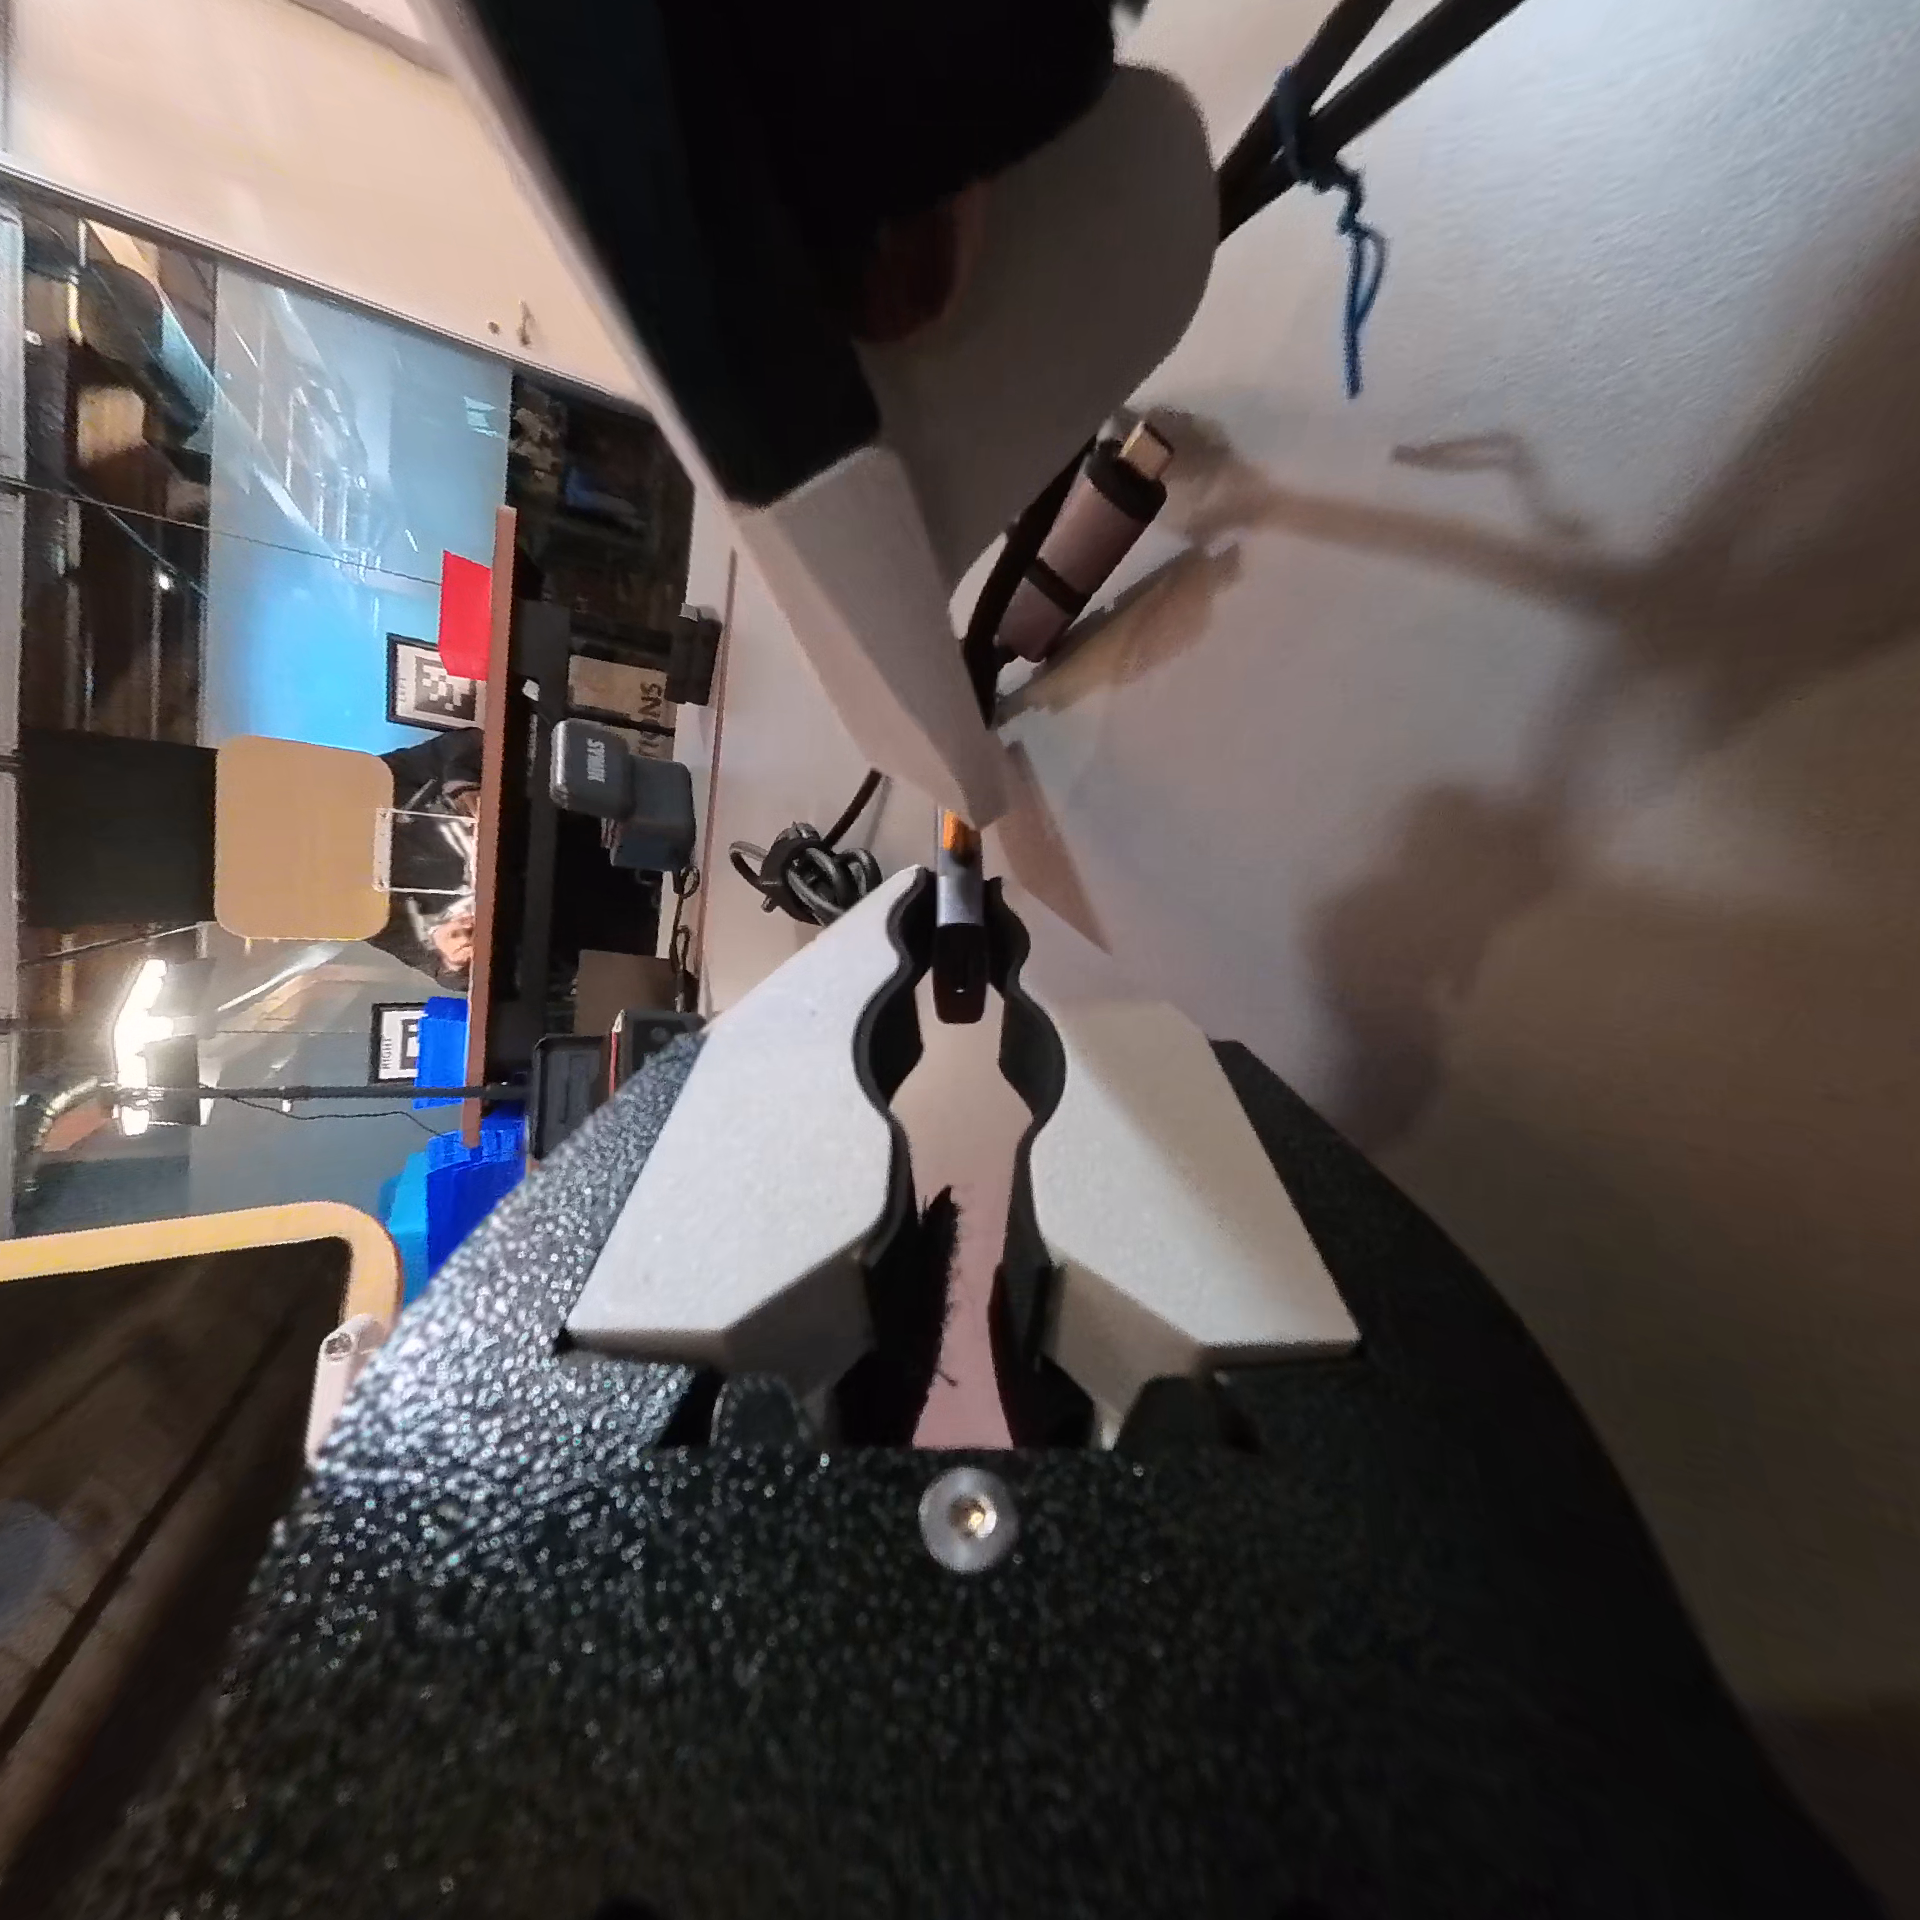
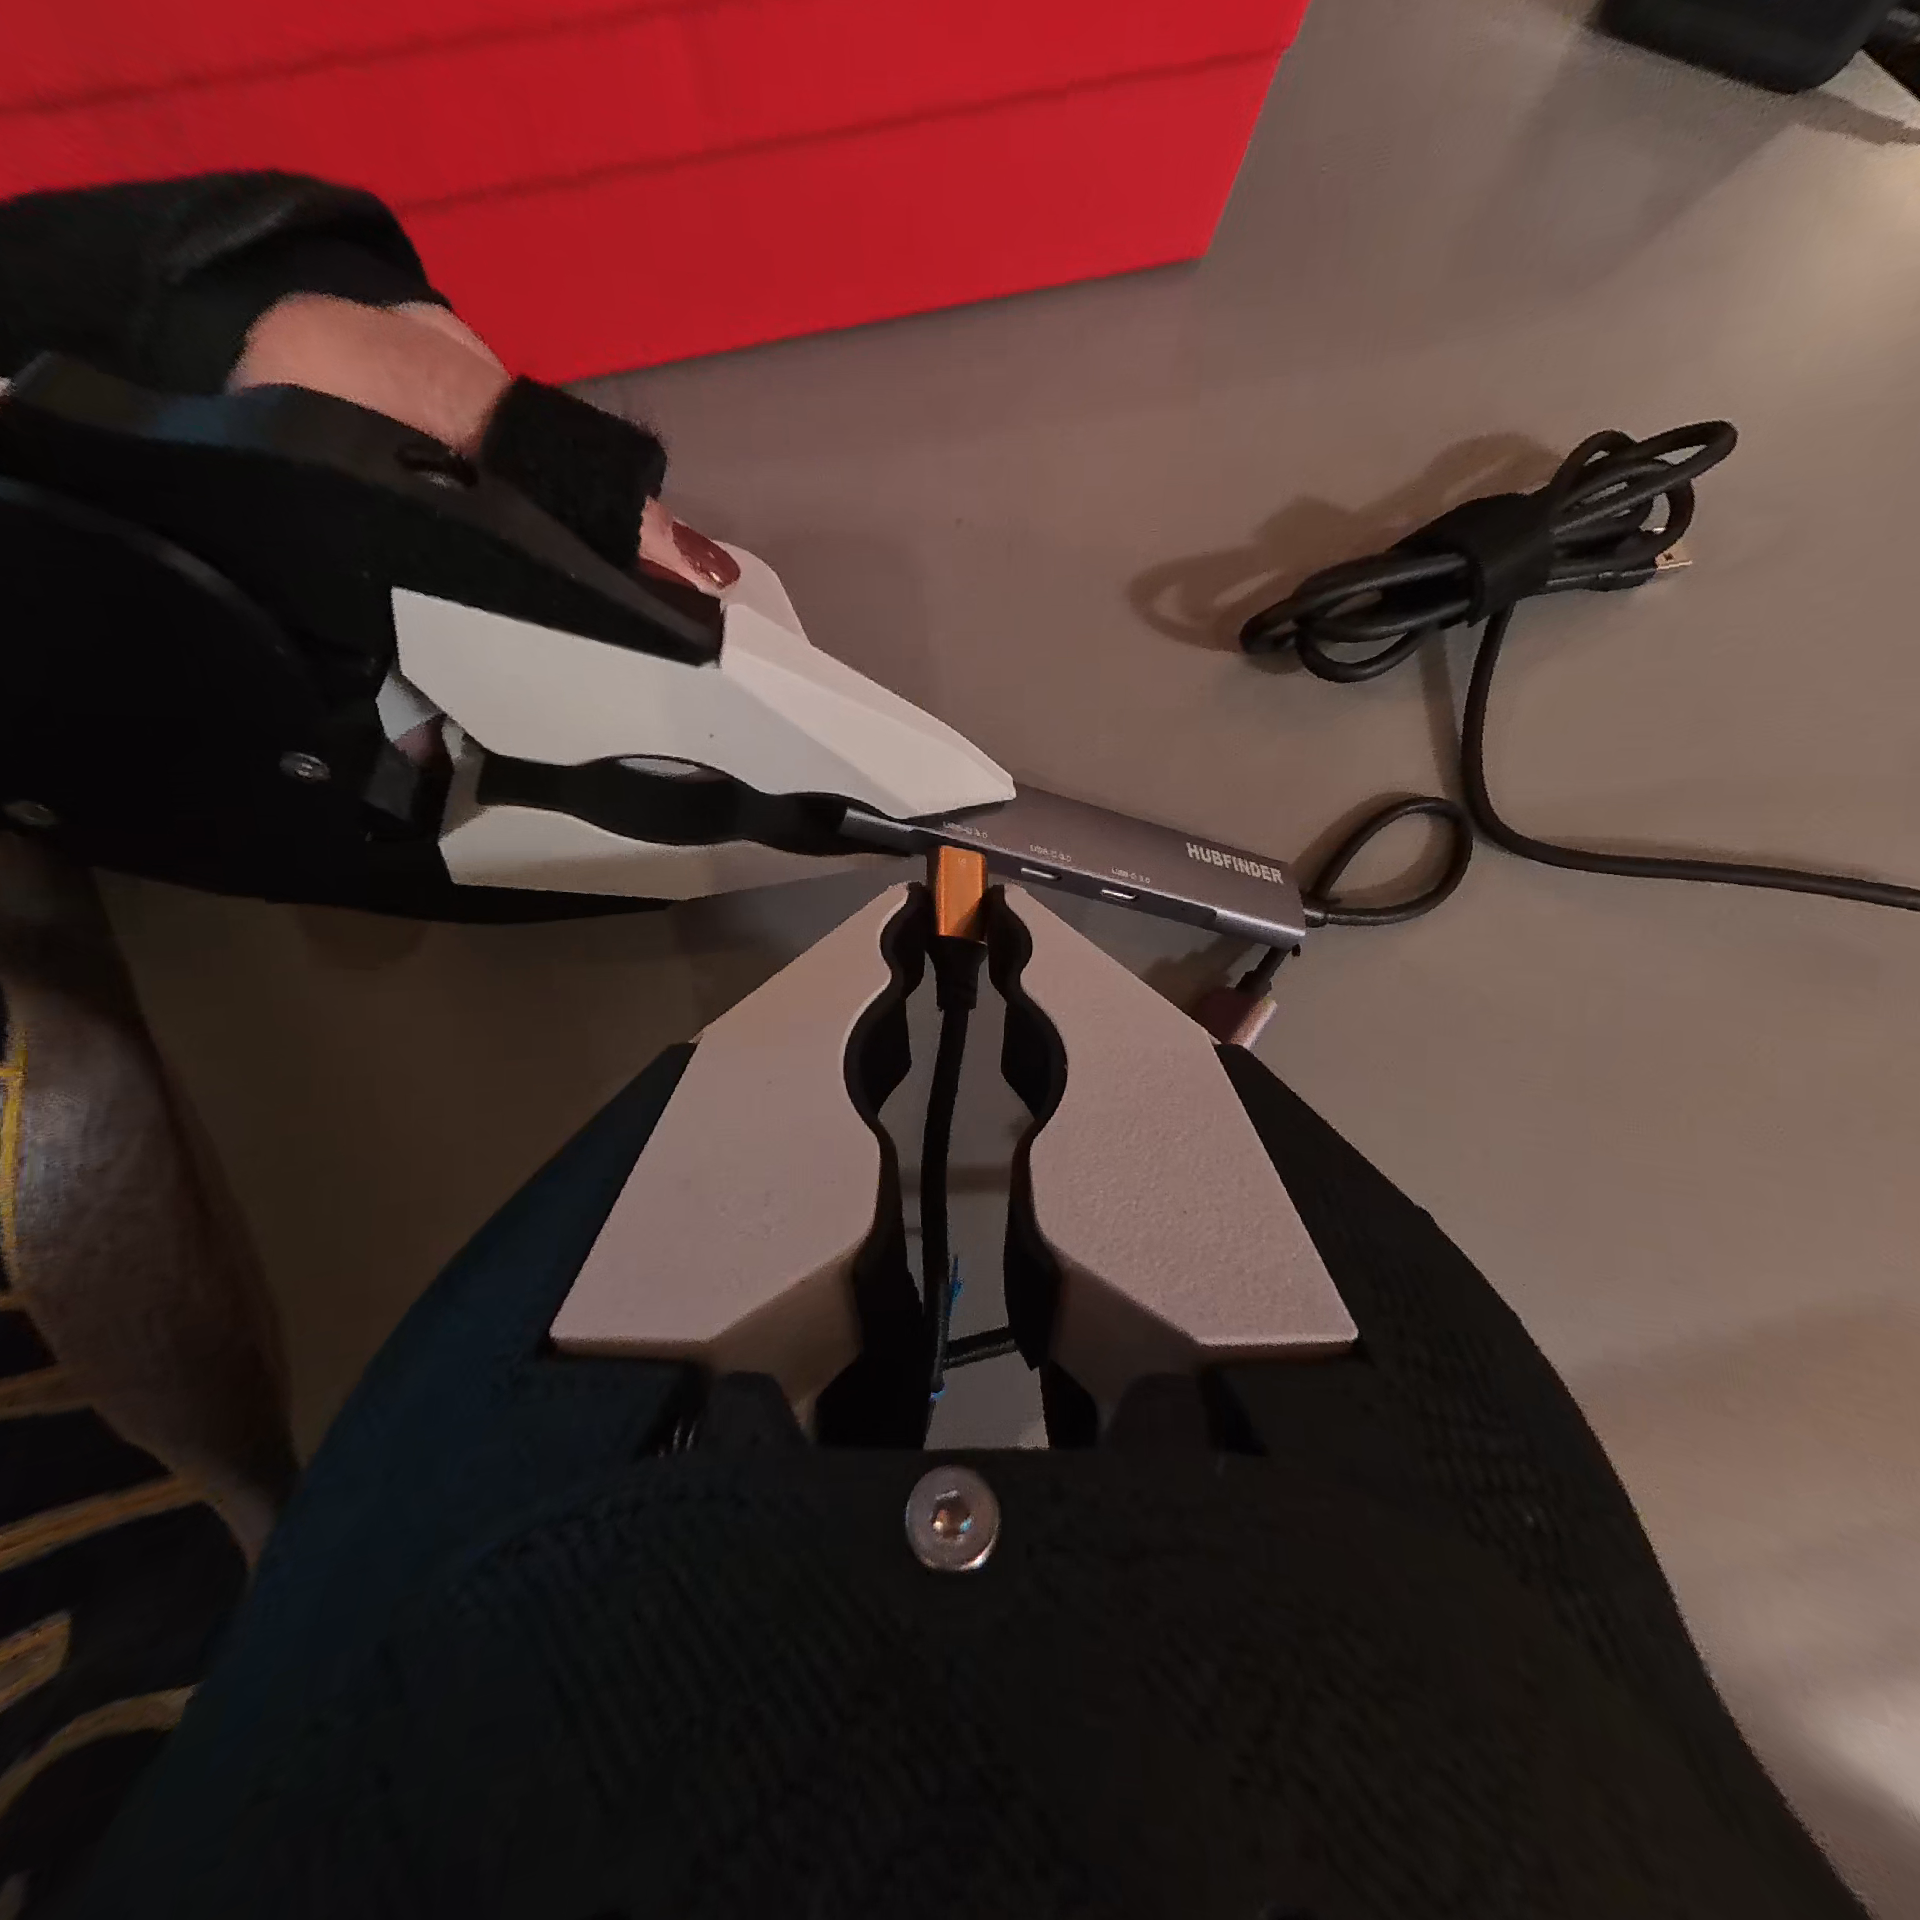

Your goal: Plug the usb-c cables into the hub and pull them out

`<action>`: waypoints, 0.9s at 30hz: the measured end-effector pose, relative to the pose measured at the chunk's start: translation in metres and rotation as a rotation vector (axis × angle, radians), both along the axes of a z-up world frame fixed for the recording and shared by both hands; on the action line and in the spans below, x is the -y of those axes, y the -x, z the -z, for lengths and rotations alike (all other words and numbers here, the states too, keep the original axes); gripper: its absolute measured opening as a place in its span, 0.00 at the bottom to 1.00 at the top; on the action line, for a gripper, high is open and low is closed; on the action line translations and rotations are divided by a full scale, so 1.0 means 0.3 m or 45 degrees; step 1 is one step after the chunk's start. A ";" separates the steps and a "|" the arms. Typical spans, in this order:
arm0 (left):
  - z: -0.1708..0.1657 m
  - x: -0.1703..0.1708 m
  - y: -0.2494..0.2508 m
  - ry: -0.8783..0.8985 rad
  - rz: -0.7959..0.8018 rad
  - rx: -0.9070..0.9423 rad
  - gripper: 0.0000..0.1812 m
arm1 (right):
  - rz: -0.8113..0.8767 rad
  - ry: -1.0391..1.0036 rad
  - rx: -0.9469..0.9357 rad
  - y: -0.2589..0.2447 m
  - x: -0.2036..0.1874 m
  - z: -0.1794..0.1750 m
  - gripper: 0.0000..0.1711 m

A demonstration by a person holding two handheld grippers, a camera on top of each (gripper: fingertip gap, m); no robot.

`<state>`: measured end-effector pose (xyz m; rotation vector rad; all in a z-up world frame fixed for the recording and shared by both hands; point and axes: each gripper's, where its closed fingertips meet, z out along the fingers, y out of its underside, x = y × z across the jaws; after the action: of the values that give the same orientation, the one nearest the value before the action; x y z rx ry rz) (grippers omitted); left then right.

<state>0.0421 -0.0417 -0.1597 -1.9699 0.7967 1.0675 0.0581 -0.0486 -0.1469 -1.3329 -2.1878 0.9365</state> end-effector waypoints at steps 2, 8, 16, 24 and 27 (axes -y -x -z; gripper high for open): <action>0.002 0.000 -0.001 0.003 -0.004 -0.018 0.03 | 0.011 -0.018 -0.006 0.000 0.000 0.001 0.06; 0.004 0.001 0.011 -0.017 0.013 0.062 0.04 | 0.011 -0.006 -0.077 0.013 0.001 -0.007 0.06; 0.007 0.015 0.022 -0.002 0.056 -0.054 0.04 | 0.273 -0.134 -0.119 0.079 -0.332 -0.246 0.23; 0.003 0.024 0.046 0.003 0.037 -0.075 0.04 | 0.774 0.499 0.162 0.259 -0.563 -0.028 0.28; 0.002 0.024 0.042 0.005 0.043 -0.095 0.04 | 0.890 0.684 0.139 0.315 -0.599 0.032 0.28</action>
<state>0.0294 -0.0489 -0.1602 -1.9223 0.8696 1.1256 -0.0364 0.1310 -0.1565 -2.2281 -1.3652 1.1966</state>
